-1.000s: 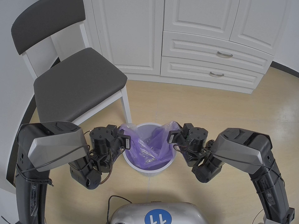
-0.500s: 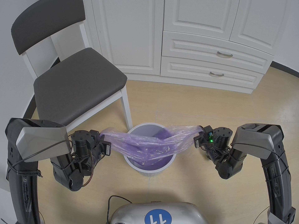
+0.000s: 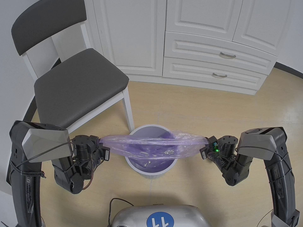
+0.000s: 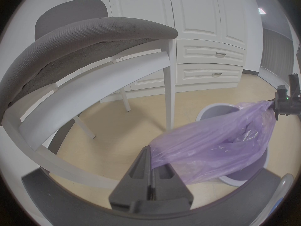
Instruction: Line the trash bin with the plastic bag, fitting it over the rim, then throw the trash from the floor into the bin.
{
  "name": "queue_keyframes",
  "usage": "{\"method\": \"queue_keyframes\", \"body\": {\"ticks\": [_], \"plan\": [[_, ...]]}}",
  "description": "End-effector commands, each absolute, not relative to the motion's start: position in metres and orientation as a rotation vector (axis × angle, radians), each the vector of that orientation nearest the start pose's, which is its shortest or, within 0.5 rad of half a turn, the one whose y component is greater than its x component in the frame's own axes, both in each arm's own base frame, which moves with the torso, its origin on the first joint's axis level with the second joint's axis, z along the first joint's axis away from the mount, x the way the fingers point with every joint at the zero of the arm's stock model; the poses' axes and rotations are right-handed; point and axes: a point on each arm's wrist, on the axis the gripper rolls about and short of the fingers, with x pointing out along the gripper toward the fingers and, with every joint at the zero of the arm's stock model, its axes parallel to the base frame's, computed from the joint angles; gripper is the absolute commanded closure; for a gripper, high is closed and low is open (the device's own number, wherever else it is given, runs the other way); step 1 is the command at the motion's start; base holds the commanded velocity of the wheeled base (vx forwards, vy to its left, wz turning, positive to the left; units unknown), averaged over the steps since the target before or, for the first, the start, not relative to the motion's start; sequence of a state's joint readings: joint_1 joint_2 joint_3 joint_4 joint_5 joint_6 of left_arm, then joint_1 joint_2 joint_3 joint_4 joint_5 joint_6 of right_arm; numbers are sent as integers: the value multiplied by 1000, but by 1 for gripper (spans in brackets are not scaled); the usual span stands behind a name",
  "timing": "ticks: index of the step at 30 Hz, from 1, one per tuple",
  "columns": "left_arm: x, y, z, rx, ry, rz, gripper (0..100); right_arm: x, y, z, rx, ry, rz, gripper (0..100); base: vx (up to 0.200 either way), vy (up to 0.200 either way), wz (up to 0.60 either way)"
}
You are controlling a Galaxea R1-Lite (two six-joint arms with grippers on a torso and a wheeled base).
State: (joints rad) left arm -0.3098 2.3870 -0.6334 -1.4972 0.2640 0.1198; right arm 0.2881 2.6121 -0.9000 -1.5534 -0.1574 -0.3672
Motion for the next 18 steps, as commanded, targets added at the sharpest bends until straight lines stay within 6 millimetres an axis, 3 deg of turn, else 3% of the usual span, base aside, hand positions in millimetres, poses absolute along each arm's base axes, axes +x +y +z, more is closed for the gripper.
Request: {"method": "queue_keyframes", "body": {"ticks": [1, 10, 18], "plan": [[341, -98, -7, 209, 260, -53, 100, 382, 107, -53, -432, 168, 173, 100, 0, 0, 0], [325, -95, -5, 220, 294, -135, 100, 374, 98, -46, -440, 217, 192, 100, 0, 0, 0], [294, -82, 0, 342, 359, -242, 100, 347, 85, -44, -550, 305, 273, 100, 0, 0, 0]]}}
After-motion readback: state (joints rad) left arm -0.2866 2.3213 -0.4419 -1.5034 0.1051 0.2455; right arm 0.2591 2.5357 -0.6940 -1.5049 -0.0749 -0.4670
